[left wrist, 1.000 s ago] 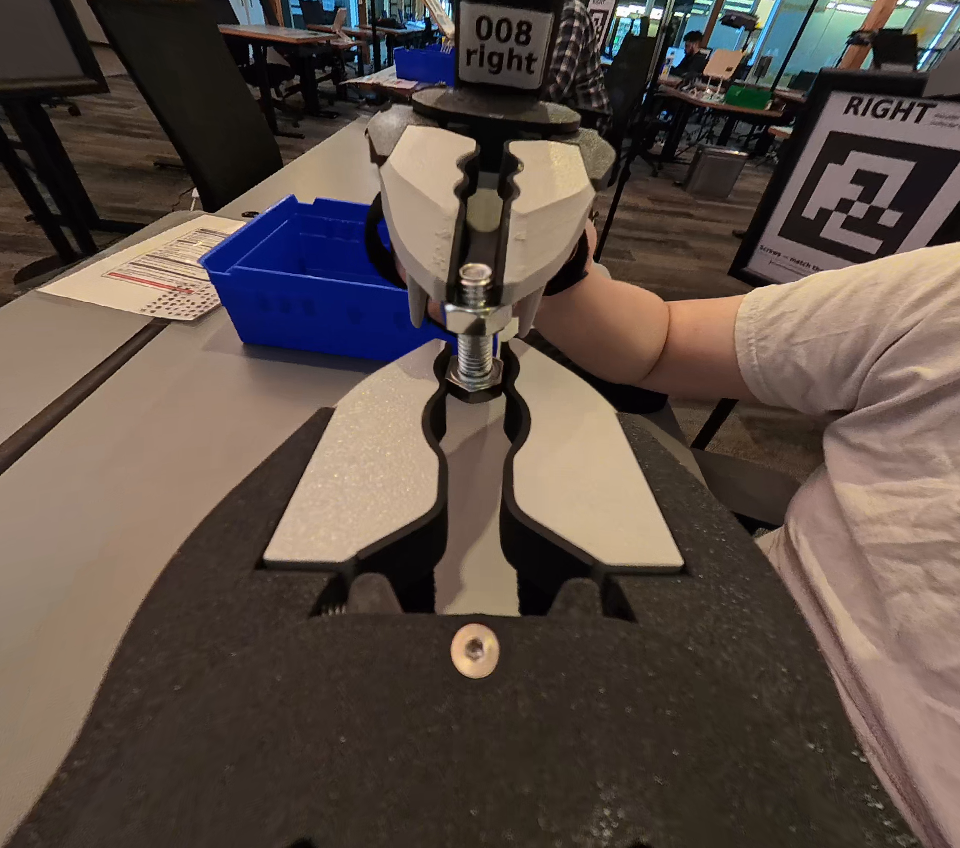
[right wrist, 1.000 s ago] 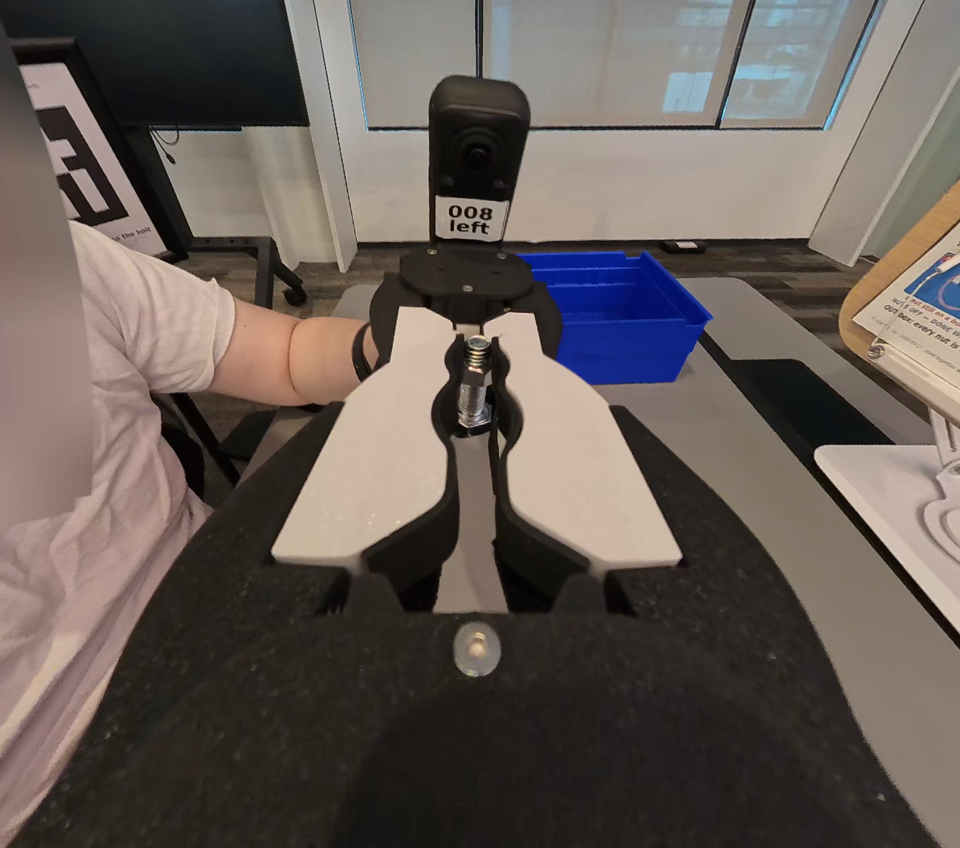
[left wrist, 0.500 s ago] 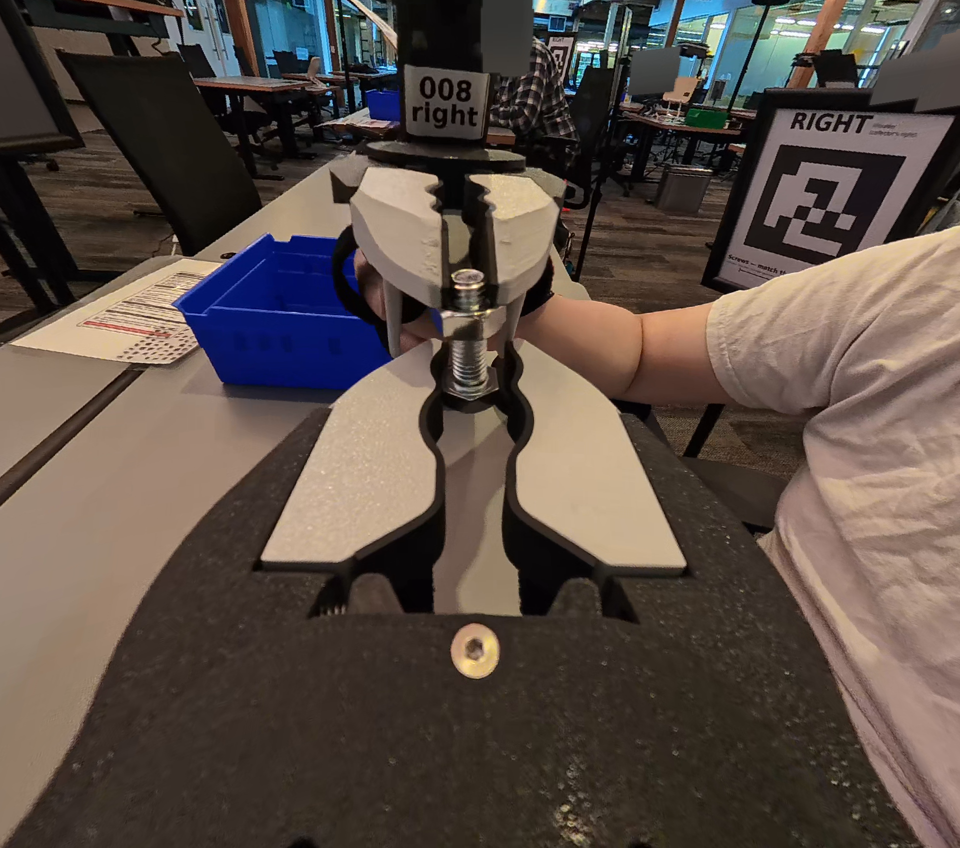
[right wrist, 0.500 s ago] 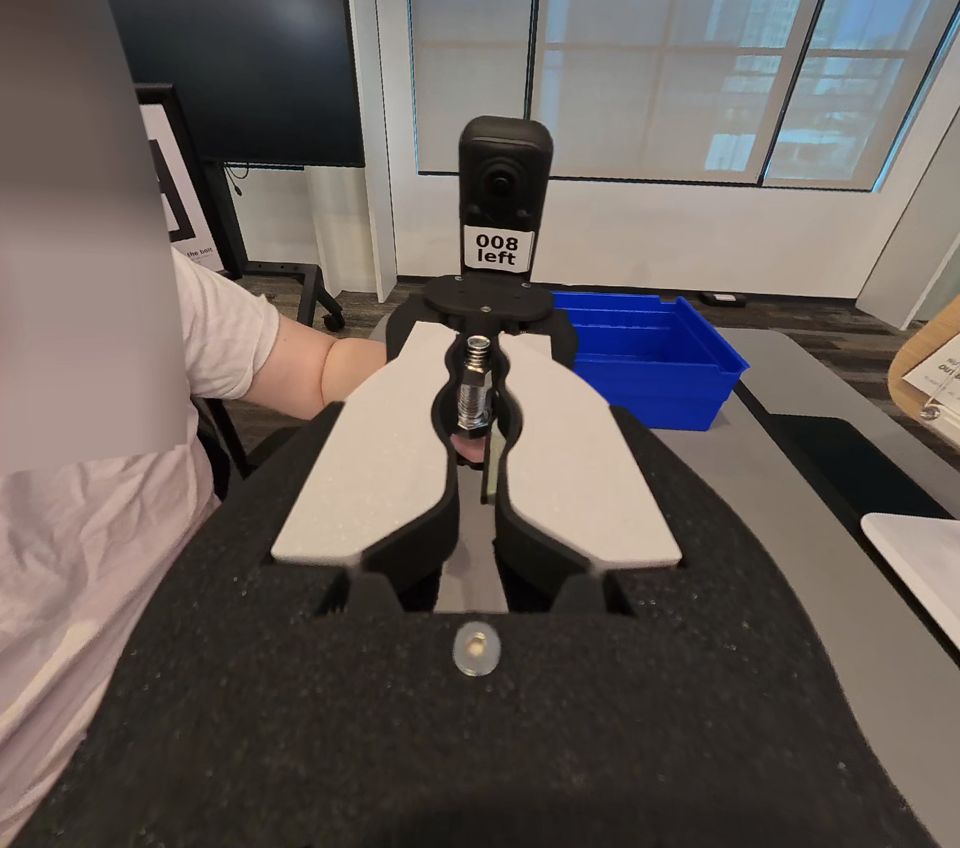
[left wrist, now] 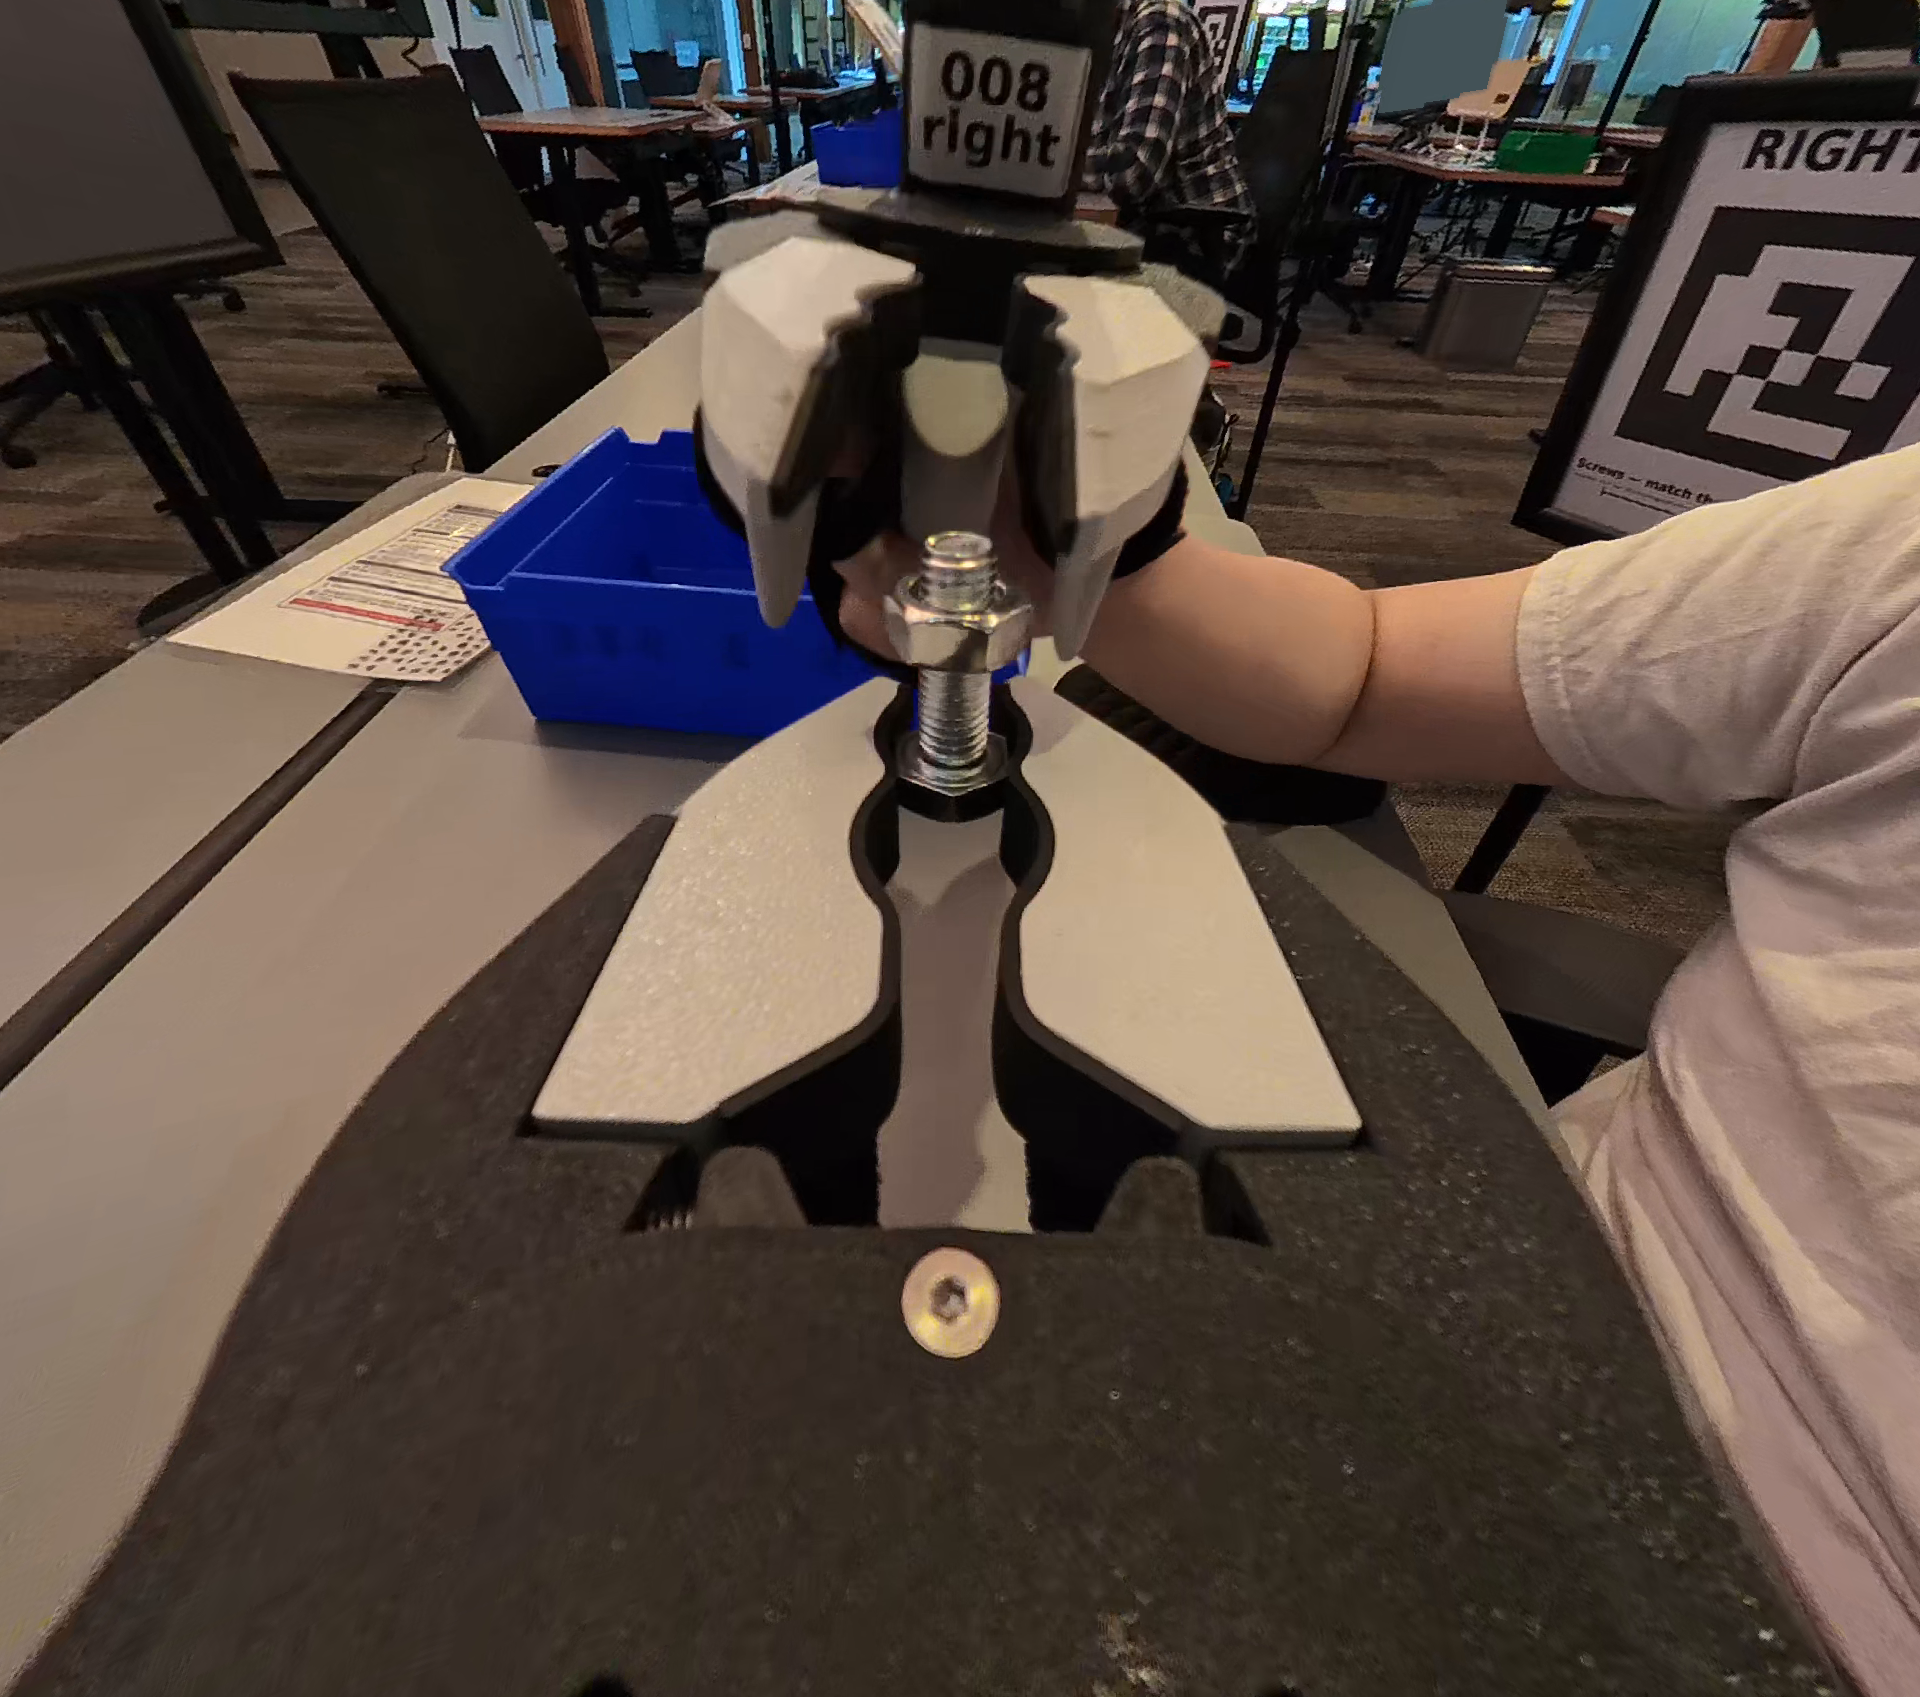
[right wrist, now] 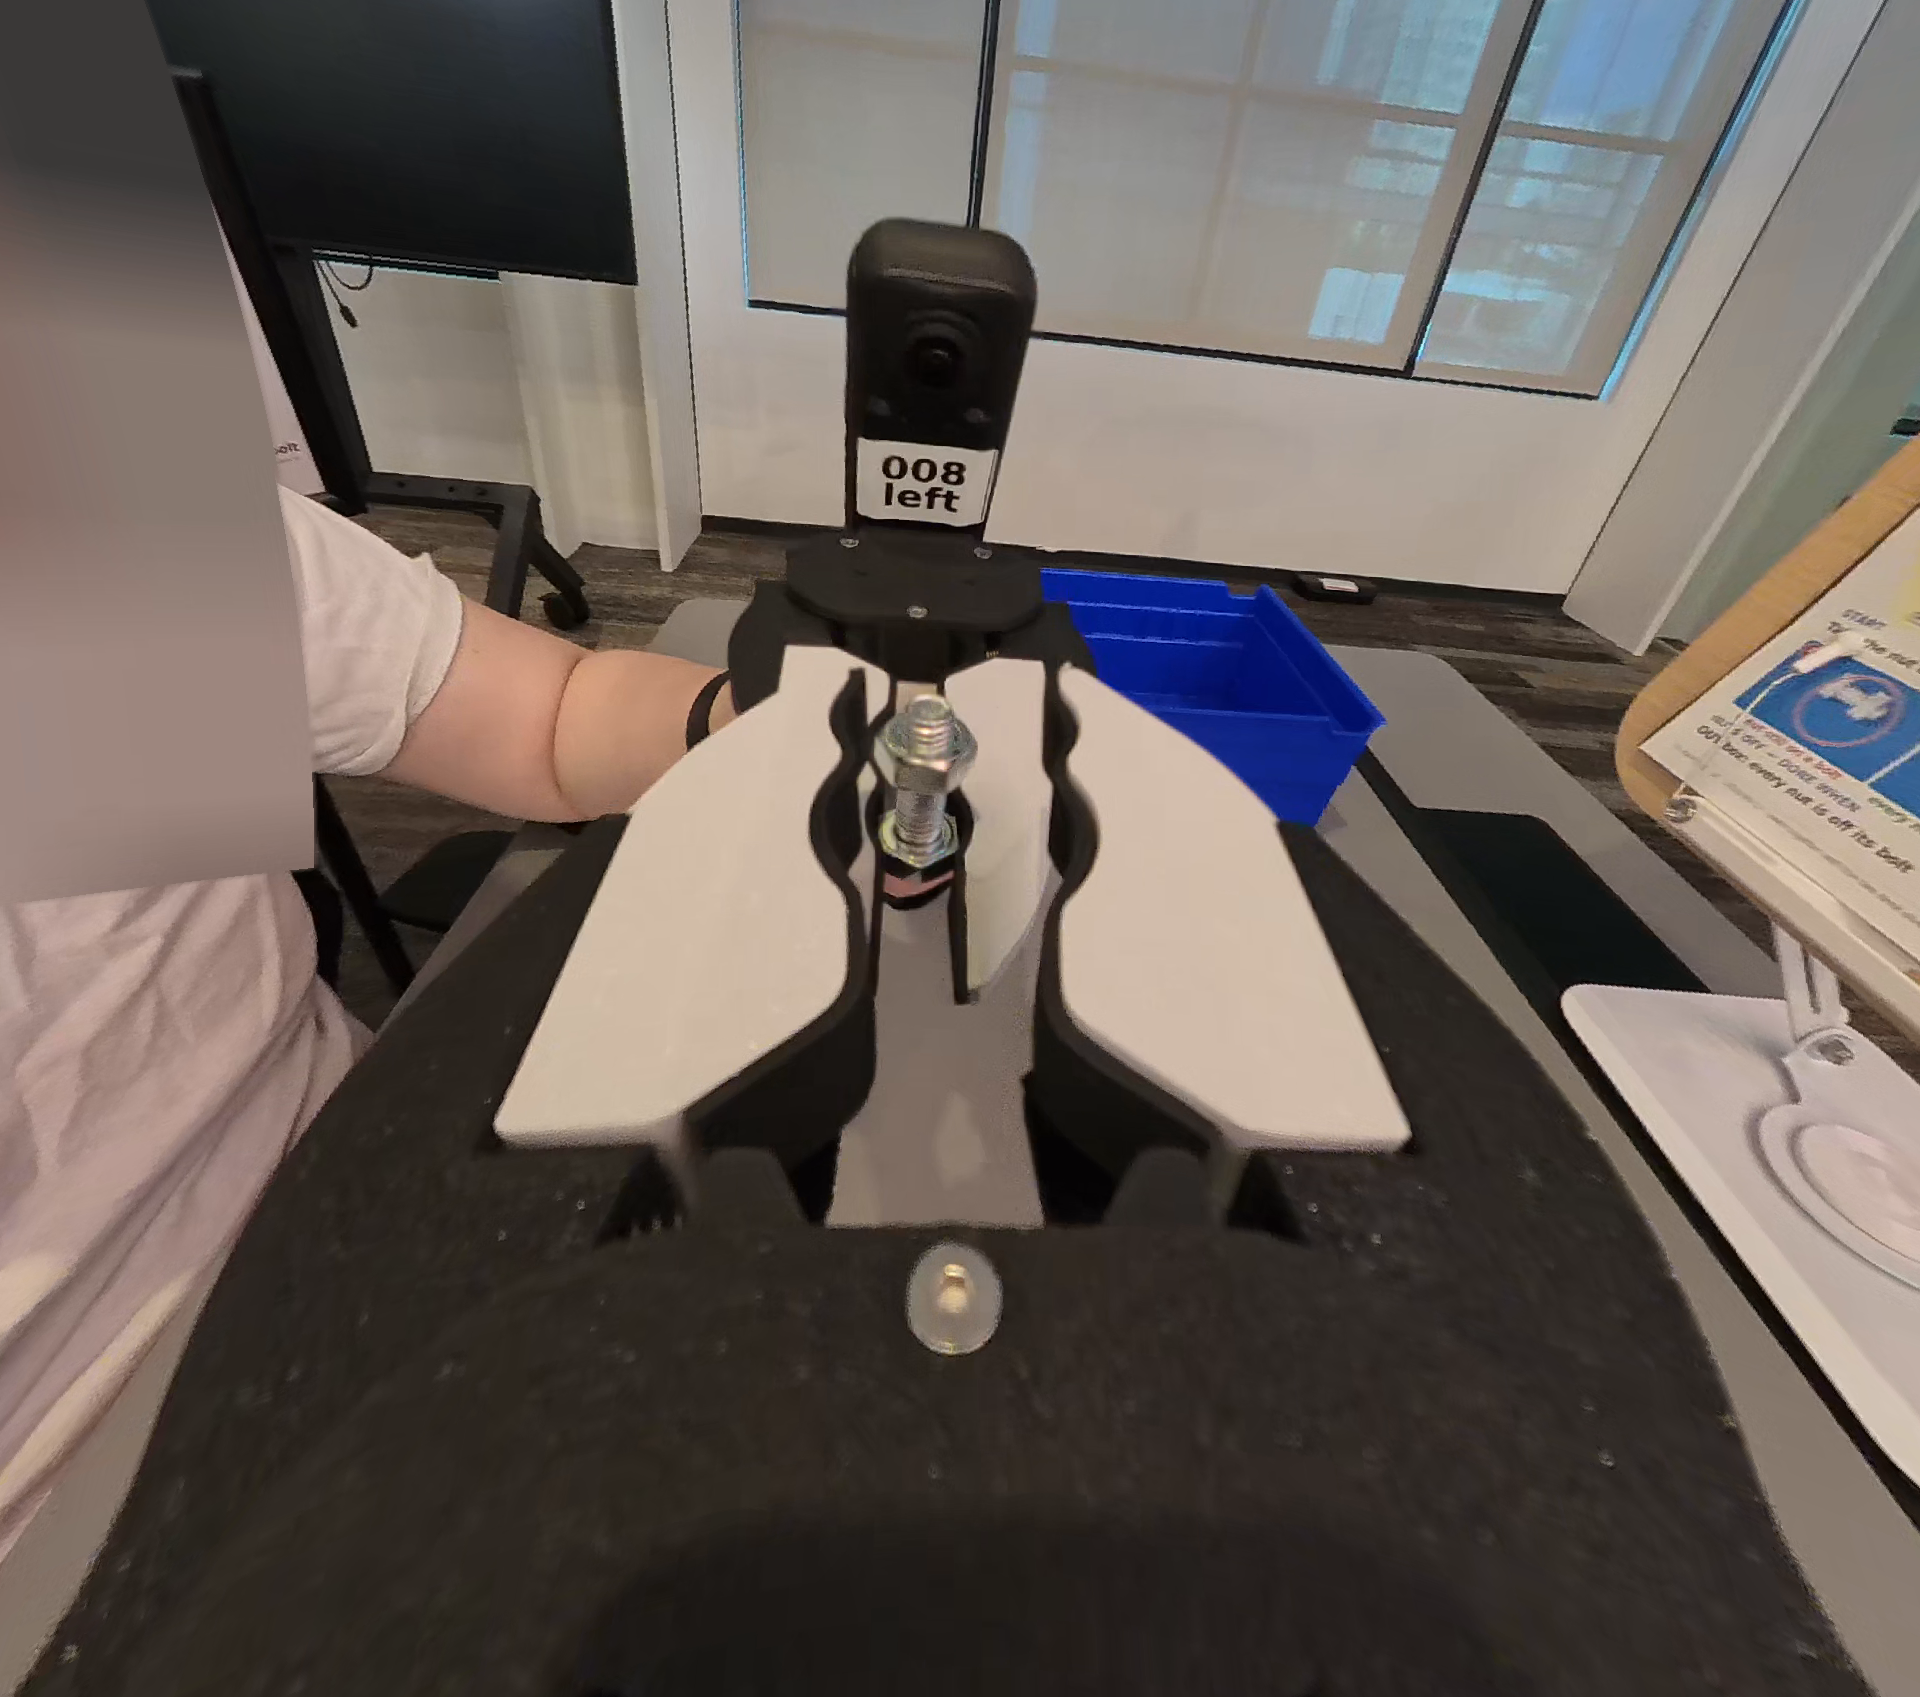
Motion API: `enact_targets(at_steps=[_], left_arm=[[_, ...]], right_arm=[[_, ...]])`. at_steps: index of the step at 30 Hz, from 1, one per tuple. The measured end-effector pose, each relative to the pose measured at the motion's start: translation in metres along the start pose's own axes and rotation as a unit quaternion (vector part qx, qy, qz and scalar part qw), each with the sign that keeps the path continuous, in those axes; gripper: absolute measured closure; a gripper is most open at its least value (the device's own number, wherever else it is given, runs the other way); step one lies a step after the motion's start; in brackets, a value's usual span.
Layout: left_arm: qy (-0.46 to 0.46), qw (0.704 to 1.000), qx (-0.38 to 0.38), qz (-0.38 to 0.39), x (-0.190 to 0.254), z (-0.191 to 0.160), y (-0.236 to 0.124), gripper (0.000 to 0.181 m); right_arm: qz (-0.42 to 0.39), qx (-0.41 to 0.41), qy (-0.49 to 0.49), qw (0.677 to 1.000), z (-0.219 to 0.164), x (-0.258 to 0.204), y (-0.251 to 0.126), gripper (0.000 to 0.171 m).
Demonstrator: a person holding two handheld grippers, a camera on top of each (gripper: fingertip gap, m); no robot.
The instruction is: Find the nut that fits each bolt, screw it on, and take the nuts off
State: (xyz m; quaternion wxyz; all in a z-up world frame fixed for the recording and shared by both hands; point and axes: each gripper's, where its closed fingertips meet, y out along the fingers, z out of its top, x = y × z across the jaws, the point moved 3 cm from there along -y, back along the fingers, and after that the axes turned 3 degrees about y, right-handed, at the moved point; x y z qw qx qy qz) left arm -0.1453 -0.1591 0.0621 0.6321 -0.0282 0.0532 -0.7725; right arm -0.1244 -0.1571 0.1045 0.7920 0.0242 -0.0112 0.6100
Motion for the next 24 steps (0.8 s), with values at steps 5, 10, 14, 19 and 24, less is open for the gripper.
enact_targets(at_steps=[5, 10, 14, 19, 24], left_arm=[[-0.014, 1.0, 0.0, 0.003, -0.002, -0.002, 0.001, 0.168], [-0.018, 1.0, 0.008, -0.002, -0.002, 0.001, -0.001, 0.168], [-0.024, 1.0, 0.014, -0.009, -0.001, 0.003, -0.002, 0.168], [-0.023, 1.0, 0.01, -0.012, 0.001, 0.002, -0.001, 0.168], [-0.024, 1.0, 0.013, -0.01, 0.001, 0.004, -0.002, 0.168]], right_arm=[[-0.003, -0.027, -0.006, 1.0, -0.005, 0.001, 0.0, 0.138], [-0.009, -0.046, -0.014, 0.999, -0.008, 0.006, -0.007, 0.14], [-0.004, -0.026, 0.013, 1.0, -0.004, 0.011, -0.014, 0.146], [0.017, -0.037, 0.004, 0.999, -0.005, -0.004, -0.001, 0.143], [0.007, -0.038, 0.012, 0.999, -0.007, 0.006, -0.008, 0.144]])
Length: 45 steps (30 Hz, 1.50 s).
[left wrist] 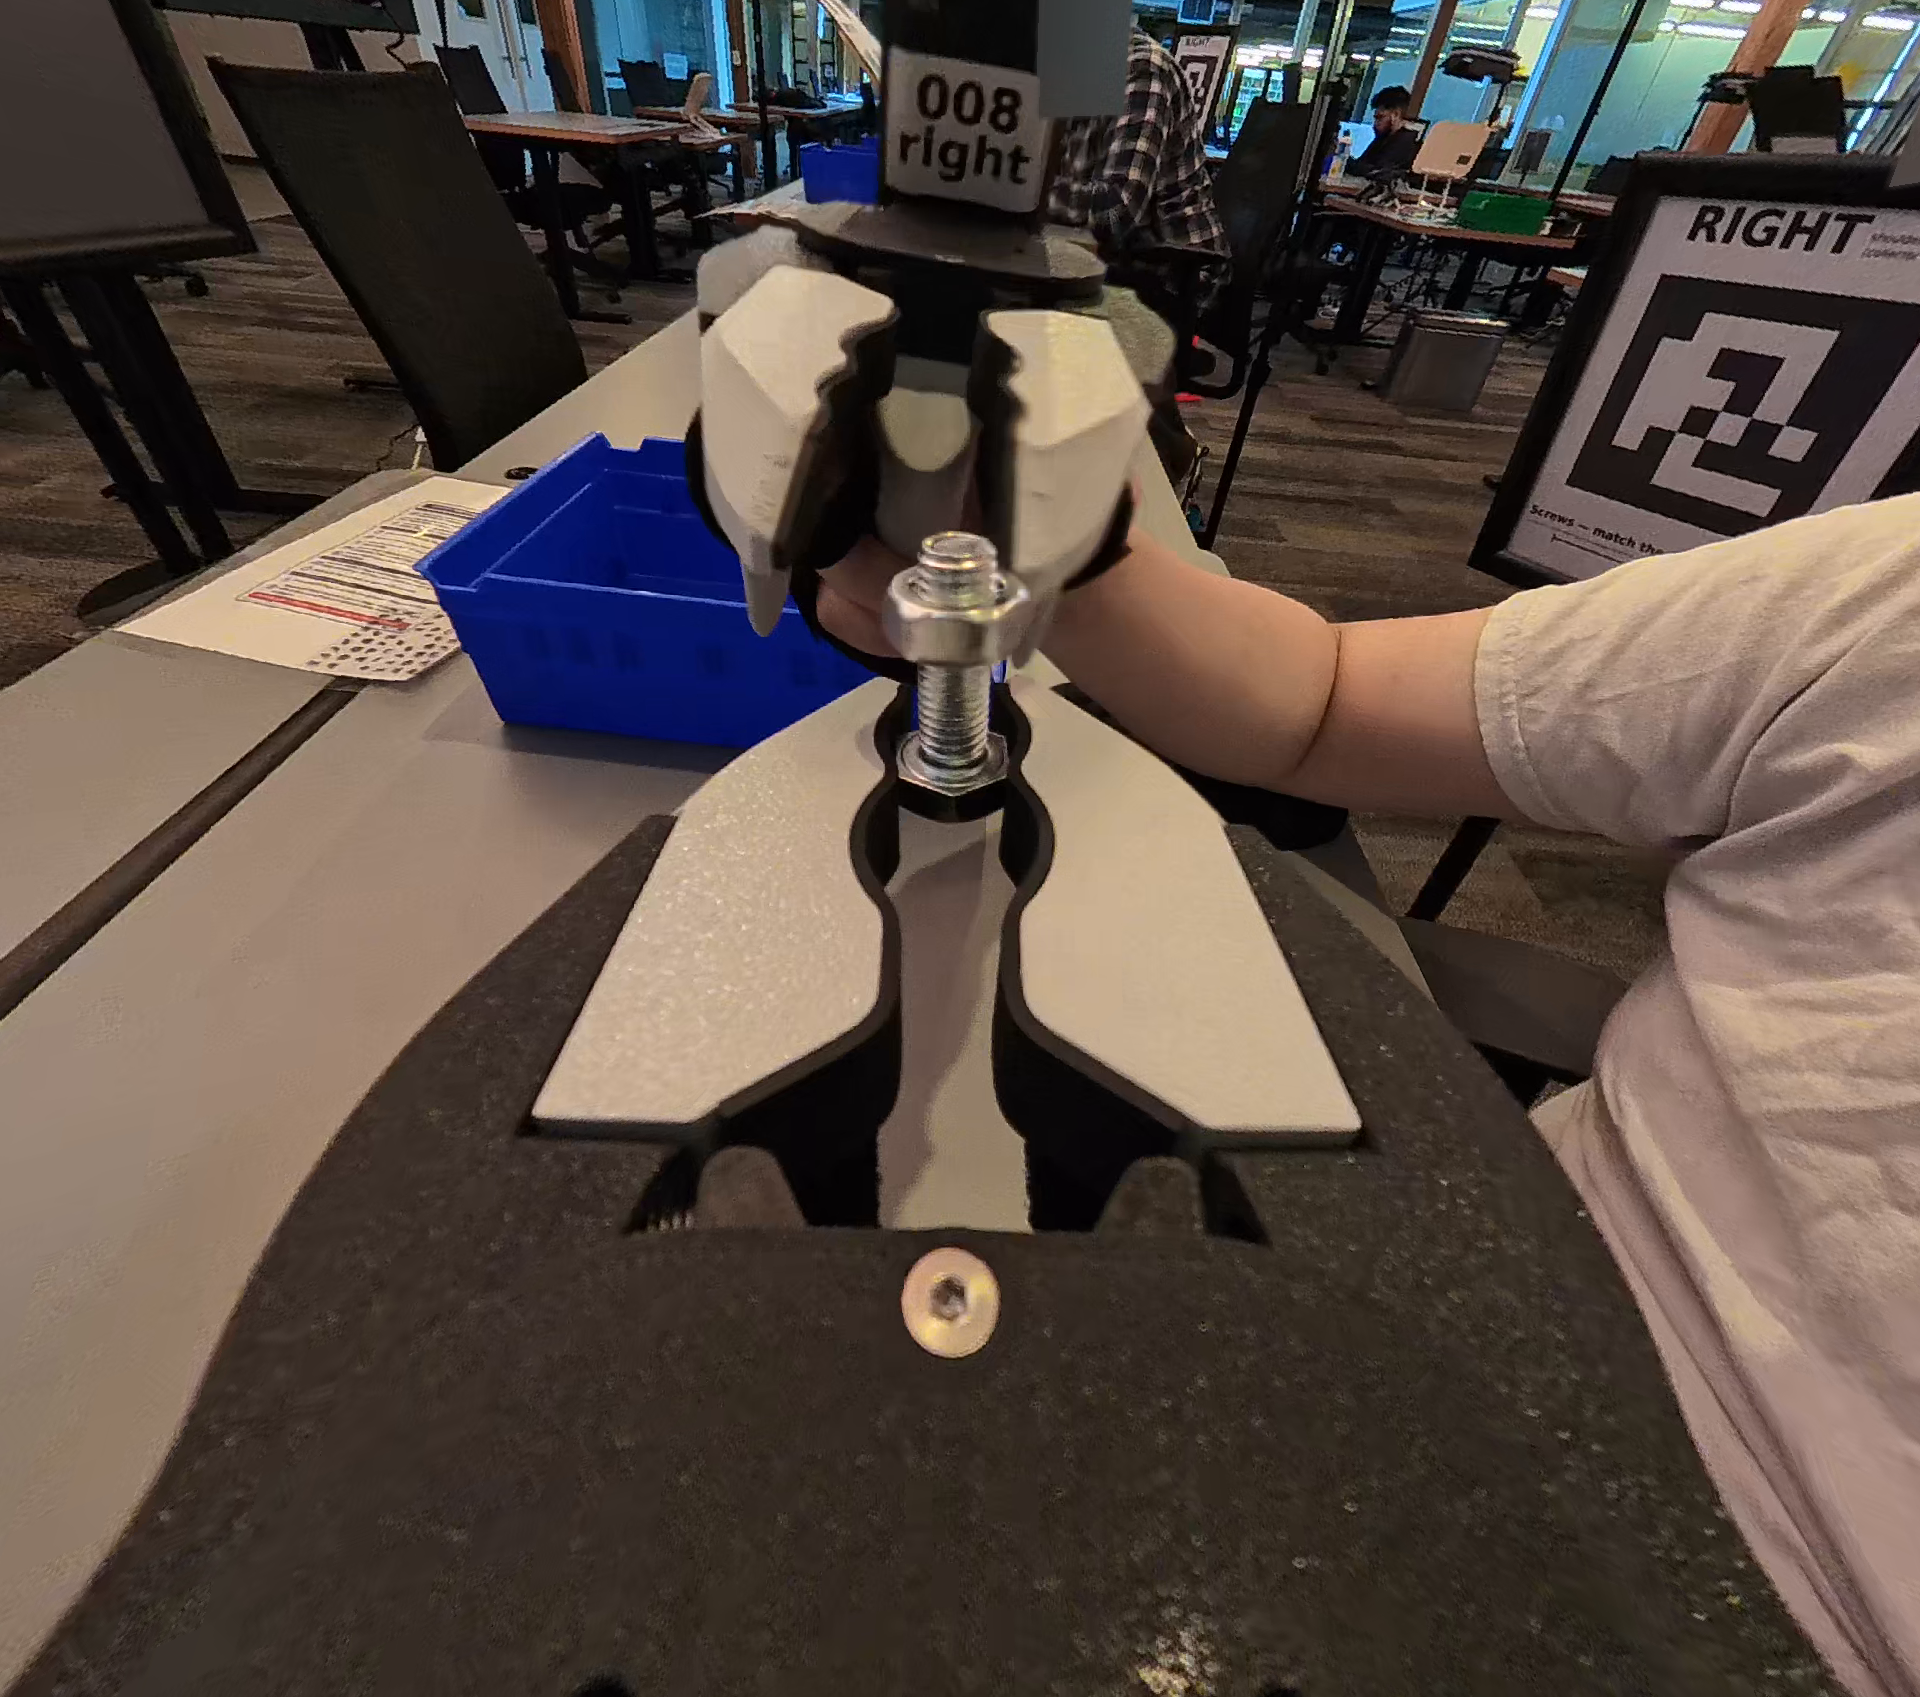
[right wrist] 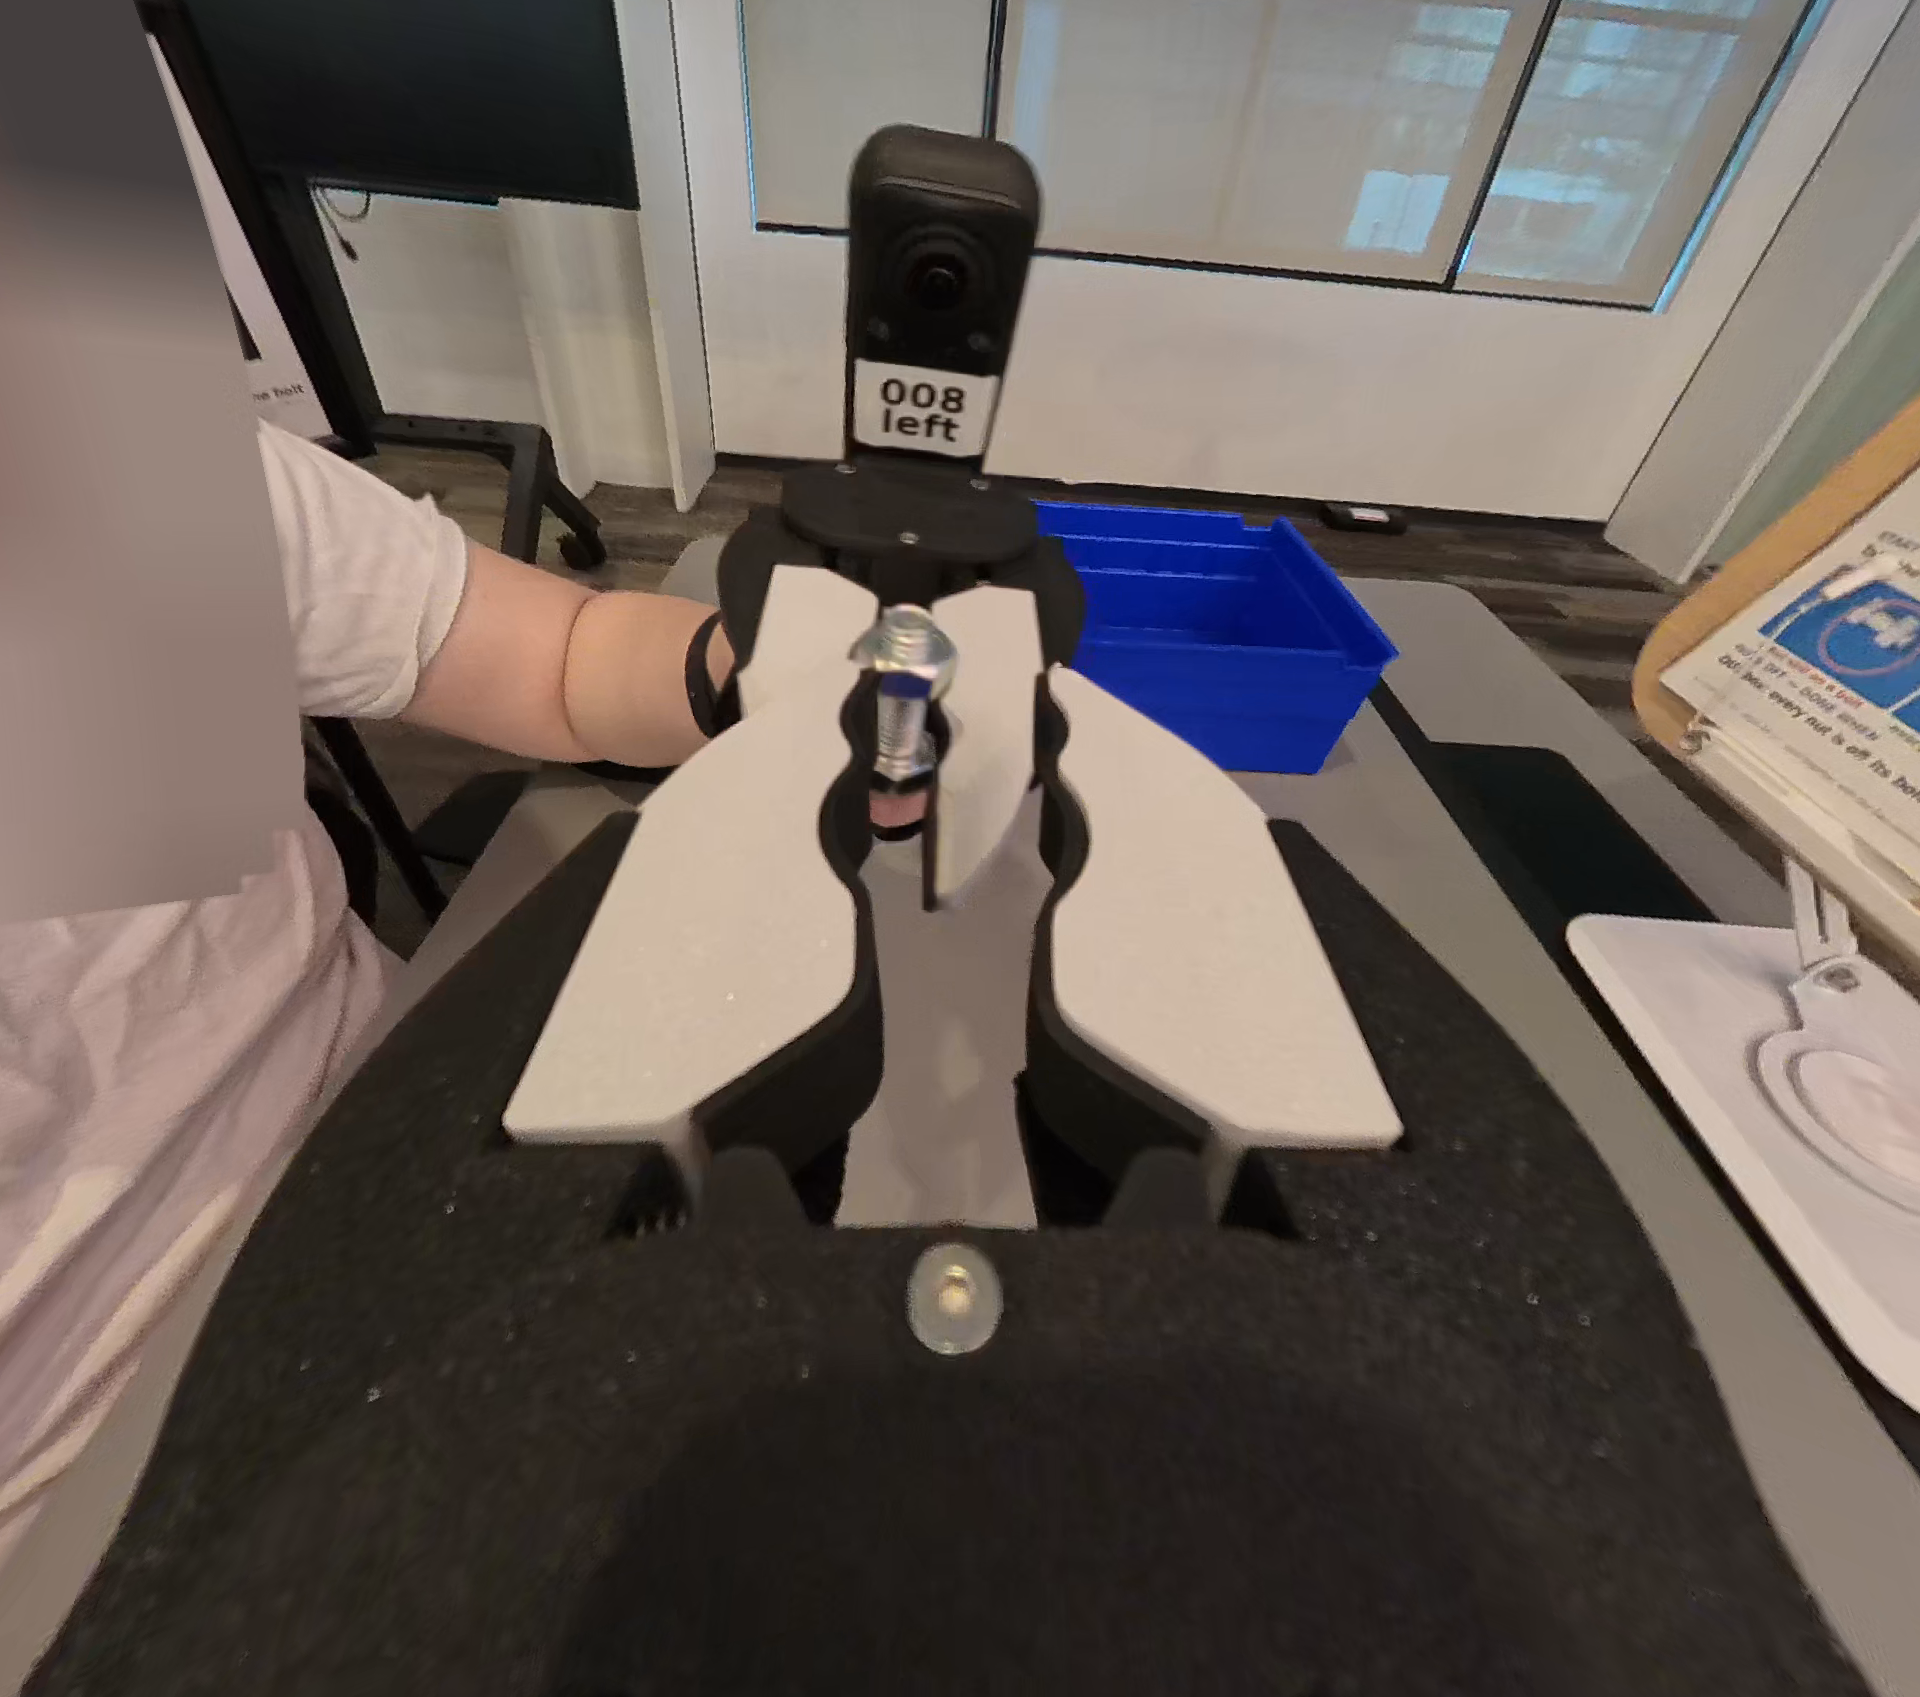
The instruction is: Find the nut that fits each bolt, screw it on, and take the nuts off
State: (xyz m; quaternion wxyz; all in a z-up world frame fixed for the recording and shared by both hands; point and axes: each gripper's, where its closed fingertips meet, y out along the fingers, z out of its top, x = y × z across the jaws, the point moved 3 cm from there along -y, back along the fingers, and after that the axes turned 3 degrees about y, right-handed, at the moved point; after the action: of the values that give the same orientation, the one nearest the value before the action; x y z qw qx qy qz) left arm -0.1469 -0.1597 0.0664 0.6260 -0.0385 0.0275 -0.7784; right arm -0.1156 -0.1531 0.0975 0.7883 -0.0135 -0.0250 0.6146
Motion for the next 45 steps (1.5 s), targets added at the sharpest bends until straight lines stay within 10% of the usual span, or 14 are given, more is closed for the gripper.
enact_targets(at_steps=[45], left_arm=[[0.004, 1.0, -0.001, 0.005, 0.001, 0.003, -0.001, 0.168]], right_arm=[[-0.014, 0.033, 0.043, 0.998, 0.0, 0.017, -0.008, 0.153]])
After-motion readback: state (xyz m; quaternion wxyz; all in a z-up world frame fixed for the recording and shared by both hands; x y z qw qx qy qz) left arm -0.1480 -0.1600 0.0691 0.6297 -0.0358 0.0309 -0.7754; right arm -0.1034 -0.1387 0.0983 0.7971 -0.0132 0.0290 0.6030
